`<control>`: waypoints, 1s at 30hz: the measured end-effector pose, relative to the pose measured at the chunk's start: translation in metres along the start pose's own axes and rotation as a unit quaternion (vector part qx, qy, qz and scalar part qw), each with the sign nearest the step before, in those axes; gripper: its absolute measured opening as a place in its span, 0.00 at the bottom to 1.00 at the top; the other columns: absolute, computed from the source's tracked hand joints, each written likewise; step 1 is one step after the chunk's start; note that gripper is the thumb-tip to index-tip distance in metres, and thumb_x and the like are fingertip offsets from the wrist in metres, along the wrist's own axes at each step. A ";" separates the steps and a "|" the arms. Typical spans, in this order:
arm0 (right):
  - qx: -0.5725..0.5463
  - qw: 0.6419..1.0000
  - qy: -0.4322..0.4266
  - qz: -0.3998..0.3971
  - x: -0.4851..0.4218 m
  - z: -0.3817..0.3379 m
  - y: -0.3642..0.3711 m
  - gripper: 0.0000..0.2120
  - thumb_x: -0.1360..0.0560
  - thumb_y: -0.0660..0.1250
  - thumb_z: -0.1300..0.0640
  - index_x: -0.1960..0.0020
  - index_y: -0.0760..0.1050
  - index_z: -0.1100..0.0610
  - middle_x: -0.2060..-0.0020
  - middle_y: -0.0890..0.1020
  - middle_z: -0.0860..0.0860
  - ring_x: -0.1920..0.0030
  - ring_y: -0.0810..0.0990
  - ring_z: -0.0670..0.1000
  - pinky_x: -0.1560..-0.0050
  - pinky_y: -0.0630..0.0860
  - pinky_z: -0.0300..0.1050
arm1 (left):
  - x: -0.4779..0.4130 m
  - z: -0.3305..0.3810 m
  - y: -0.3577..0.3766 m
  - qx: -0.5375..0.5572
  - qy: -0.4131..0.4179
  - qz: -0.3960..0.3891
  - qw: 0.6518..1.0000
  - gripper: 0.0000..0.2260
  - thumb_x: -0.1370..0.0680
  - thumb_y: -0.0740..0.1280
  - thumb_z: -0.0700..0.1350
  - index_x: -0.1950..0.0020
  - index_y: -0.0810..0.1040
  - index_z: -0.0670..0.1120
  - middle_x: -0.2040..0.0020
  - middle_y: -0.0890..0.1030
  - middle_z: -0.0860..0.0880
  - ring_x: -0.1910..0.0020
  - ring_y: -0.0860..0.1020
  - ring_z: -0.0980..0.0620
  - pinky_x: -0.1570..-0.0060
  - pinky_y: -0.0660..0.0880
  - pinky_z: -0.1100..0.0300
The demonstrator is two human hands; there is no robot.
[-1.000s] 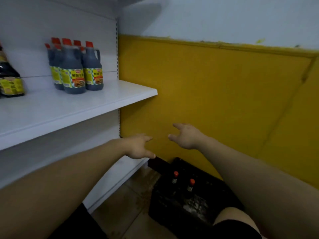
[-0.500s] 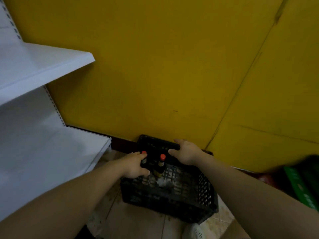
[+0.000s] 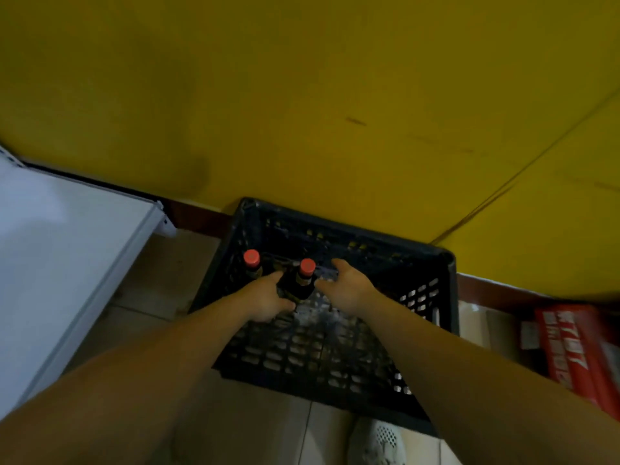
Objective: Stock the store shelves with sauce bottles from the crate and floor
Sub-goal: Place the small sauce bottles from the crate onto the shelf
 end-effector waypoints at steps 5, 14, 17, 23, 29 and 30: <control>0.024 0.998 -0.057 0.003 -0.057 -0.005 0.022 0.33 0.20 0.64 0.51 0.21 0.51 0.50 0.24 0.61 0.56 0.33 0.70 0.61 0.37 0.72 0.51 | -0.052 -0.009 0.010 0.033 0.027 -0.018 0.999 0.36 0.24 0.69 0.41 0.22 0.51 0.48 0.27 0.65 0.46 0.31 0.67 0.44 0.33 0.66 0.53; 0.006 0.993 -0.109 0.042 -0.049 -0.023 0.019 0.16 0.20 0.63 0.51 0.35 0.65 0.54 0.49 0.77 0.55 0.52 0.77 0.58 0.52 0.76 0.57 | -0.056 -0.021 0.020 0.094 0.045 -0.029 0.994 0.38 0.24 0.67 0.35 0.22 0.48 0.47 0.26 0.63 0.45 0.30 0.66 0.45 0.42 0.66 0.62; -0.074 0.984 -0.153 0.056 -0.011 -0.041 -0.005 0.12 0.19 0.62 0.51 0.39 0.65 0.53 0.58 0.73 0.46 0.60 0.73 0.49 0.59 0.70 0.46 | -0.033 -0.021 0.011 0.131 0.058 -0.022 0.989 0.40 0.24 0.69 0.37 0.21 0.46 0.50 0.26 0.64 0.47 0.31 0.68 0.45 0.37 0.69 0.57; -0.184 0.931 -0.267 0.166 0.091 -0.119 -0.063 0.09 0.20 0.63 0.51 0.43 0.67 0.52 0.58 0.75 0.46 0.60 0.74 0.43 0.57 0.71 0.43 | 0.072 0.008 -0.030 0.200 0.186 0.049 0.961 0.37 0.25 0.71 0.42 0.23 0.54 0.52 0.29 0.68 0.52 0.33 0.70 0.52 0.38 0.68 0.59; -0.266 0.855 -0.365 0.255 0.231 -0.219 -0.110 0.09 0.20 0.62 0.50 0.42 0.67 0.51 0.57 0.79 0.46 0.58 0.79 0.46 0.55 0.79 0.46 | 0.237 0.023 -0.081 0.356 0.309 0.148 0.870 0.31 0.30 0.74 0.37 0.31 0.68 0.50 0.43 0.81 0.52 0.45 0.80 0.58 0.41 0.75 0.58; -0.273 0.844 -0.380 0.261 0.257 -0.236 -0.115 0.09 0.20 0.62 0.50 0.42 0.68 0.50 0.56 0.79 0.47 0.57 0.80 0.47 0.55 0.80 0.47 | 0.265 0.027 -0.089 0.362 0.326 0.153 0.860 0.33 0.33 0.75 0.40 0.30 0.68 0.49 0.42 0.81 0.49 0.43 0.80 0.54 0.41 0.75 0.55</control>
Point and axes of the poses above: each hand's wrist, its own x-axis away from the middle knuckle, its own y-axis out of the palm, z = x × y, the point moved 6 cm from there along -x, towards the middle knuckle
